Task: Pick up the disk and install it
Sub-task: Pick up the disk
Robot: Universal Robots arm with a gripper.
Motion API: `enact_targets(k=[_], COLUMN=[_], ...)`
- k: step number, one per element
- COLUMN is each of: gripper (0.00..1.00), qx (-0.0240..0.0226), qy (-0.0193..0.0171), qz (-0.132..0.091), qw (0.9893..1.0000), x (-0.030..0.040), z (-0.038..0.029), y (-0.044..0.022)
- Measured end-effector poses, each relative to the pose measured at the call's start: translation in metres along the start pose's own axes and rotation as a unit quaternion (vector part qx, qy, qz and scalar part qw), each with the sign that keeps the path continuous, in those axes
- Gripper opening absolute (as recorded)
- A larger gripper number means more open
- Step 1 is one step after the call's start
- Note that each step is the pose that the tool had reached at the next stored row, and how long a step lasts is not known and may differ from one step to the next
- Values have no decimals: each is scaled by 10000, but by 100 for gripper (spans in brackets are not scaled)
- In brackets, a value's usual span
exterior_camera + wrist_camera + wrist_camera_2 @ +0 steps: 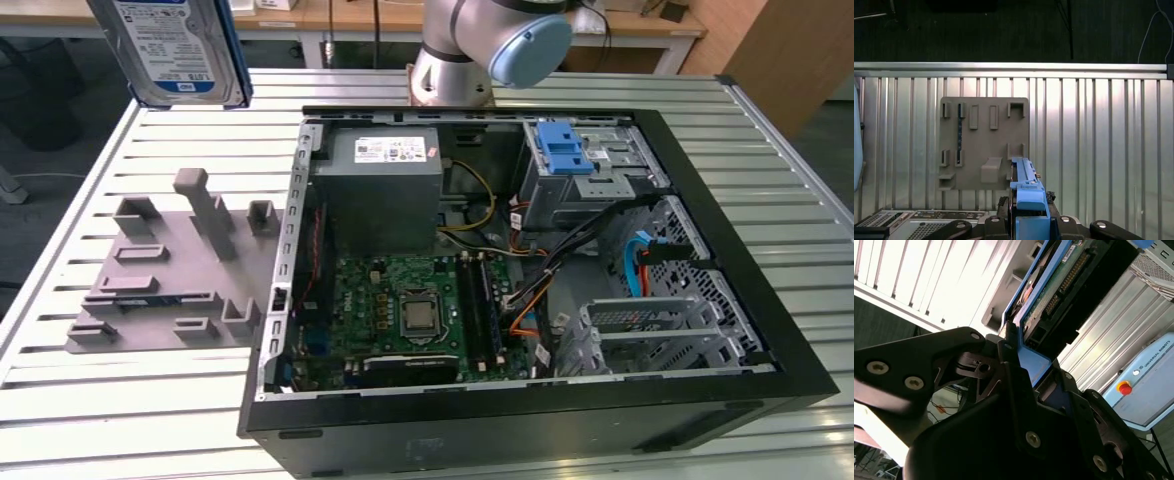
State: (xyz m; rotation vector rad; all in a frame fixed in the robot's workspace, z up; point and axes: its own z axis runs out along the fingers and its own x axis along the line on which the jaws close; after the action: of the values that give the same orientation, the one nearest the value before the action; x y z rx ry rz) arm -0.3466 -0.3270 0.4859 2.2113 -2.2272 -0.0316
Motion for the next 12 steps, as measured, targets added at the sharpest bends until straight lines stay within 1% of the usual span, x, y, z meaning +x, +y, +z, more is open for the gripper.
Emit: enact_targets(k=[12], gripper=[36], qx=[0], qy=[0], qz=[0], qw=[10000], x=[-1], z=[-2], y=[-97])
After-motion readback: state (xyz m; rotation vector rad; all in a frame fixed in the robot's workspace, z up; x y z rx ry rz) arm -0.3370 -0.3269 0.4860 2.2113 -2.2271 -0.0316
